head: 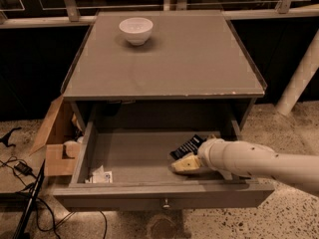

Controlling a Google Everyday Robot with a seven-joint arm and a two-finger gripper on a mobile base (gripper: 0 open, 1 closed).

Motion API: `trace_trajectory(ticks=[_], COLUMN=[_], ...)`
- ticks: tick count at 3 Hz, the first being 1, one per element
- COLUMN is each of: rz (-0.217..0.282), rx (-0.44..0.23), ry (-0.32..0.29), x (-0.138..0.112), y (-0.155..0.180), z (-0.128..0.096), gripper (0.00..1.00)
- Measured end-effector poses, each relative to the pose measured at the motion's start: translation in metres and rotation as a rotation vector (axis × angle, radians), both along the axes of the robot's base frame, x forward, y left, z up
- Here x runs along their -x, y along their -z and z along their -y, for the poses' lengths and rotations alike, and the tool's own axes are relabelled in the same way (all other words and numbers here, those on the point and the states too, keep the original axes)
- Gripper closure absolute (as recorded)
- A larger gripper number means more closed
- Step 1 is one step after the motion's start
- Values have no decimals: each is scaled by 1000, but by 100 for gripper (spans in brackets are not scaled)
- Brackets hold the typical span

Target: Pick rxbar blueberry from top drawer and place on counter

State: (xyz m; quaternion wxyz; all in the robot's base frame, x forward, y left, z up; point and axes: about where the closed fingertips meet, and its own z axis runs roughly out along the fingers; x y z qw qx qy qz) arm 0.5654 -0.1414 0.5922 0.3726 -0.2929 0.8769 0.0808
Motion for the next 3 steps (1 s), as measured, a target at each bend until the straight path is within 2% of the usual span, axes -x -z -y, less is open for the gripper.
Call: trace_trajectory(ticks=[2, 3], rz=[-23, -31], rx=[5, 10], ry=[-12, -10], x=[-8, -12], y=[15, 17], z=[-13, -15], gripper=[0, 4])
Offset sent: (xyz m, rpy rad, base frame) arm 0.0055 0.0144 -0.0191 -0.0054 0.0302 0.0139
